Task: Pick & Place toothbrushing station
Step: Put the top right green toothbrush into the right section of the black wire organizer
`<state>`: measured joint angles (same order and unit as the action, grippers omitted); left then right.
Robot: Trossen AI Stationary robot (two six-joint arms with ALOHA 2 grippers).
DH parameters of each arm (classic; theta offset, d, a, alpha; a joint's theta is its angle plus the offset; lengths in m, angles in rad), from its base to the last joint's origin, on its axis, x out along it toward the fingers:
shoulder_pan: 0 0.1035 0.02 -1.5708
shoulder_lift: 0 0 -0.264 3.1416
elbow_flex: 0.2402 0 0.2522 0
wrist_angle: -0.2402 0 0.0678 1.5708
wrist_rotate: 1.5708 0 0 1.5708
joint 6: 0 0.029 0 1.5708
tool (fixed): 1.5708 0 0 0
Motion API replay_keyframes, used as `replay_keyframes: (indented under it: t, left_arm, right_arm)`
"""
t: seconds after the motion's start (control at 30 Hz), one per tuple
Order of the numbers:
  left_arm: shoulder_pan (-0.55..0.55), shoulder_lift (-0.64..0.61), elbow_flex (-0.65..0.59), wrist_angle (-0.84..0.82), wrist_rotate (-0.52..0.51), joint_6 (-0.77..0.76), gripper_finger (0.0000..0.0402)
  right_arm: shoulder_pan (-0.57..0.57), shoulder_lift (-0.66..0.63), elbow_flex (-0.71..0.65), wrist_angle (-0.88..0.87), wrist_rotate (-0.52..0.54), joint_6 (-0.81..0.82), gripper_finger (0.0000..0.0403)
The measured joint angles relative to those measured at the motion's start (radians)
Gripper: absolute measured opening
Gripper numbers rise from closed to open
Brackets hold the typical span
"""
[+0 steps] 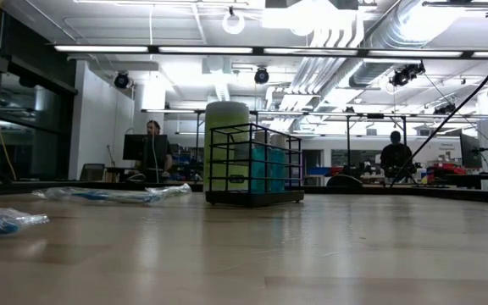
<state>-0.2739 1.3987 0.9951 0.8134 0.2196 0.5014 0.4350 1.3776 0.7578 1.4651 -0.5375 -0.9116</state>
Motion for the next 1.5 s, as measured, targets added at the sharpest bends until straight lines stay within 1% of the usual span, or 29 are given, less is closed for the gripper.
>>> replay_keyframes:
  t: [0.1, 0.3, 0.43, 0.57, 0.67, 0.87, 1.07, 1.17, 1.3, 1.5]
  left_arm:
    - [0.02, 0.019, 0.0, 0.046, 0.039, -0.001, 0.02]
    - [0.058, 0.077, 0.0, 0.162, 0.067, -0.005, 0.02]
    - [0.09, 0.119, 0.0, 0.284, 0.13, -0.021, 0.02]
    - [0.124, 0.156, 0.0, 0.394, 0.188, -0.077, 0.02]
    - [0.147, 0.169, 0.0, 0.406, 0.233, -0.112, 0.02]
    - [0.169, 0.169, 0.0, 0.418, 0.3, -0.135, 0.02]
    - [0.168, 0.169, 0.001, 0.426, 0.307, -0.12, 0.02]
    - [0.17, 0.169, 0.001, 0.426, 0.306, -0.126, 0.02]
    - [0.175, 0.169, 0.001, 0.425, 0.305, -0.154, 0.02]
    - [0.183, 0.169, 0.001, 0.391, 0.303, -0.151, 0.02]
  right_arm:
    - [-0.029, 0.002, 0.012, -0.002, -0.036, 0.033, 0.0013]
    - [-0.065, 0.004, 0.034, -0.004, -0.119, 0.078, 0.0013]
    - [-0.075, 0.004, 0.036, -0.007, -0.123, 0.079, 0.0013]
    - [-0.092, 0.004, 0.036, -0.013, -0.123, 0.086, 0.0013]
    - [-0.114, 0.004, 0.036, -0.014, -0.132, 0.114, 0.0013]
    - [-0.157, 0.004, 0.036, -0.016, -0.188, 0.155, 0.0013]
    - [-0.182, 0.004, 0.035, -0.017, -0.225, 0.154, 0.0013]
    - [-0.19, 0.004, 0.035, -0.017, -0.219, 0.173, 0.0013]
    - [-0.203, 0.004, 0.035, -0.034, -0.167, 0.235, 0.0013]
    - [-0.192, 0.005, 0.035, -0.014, -0.18, 0.226, 0.0012]
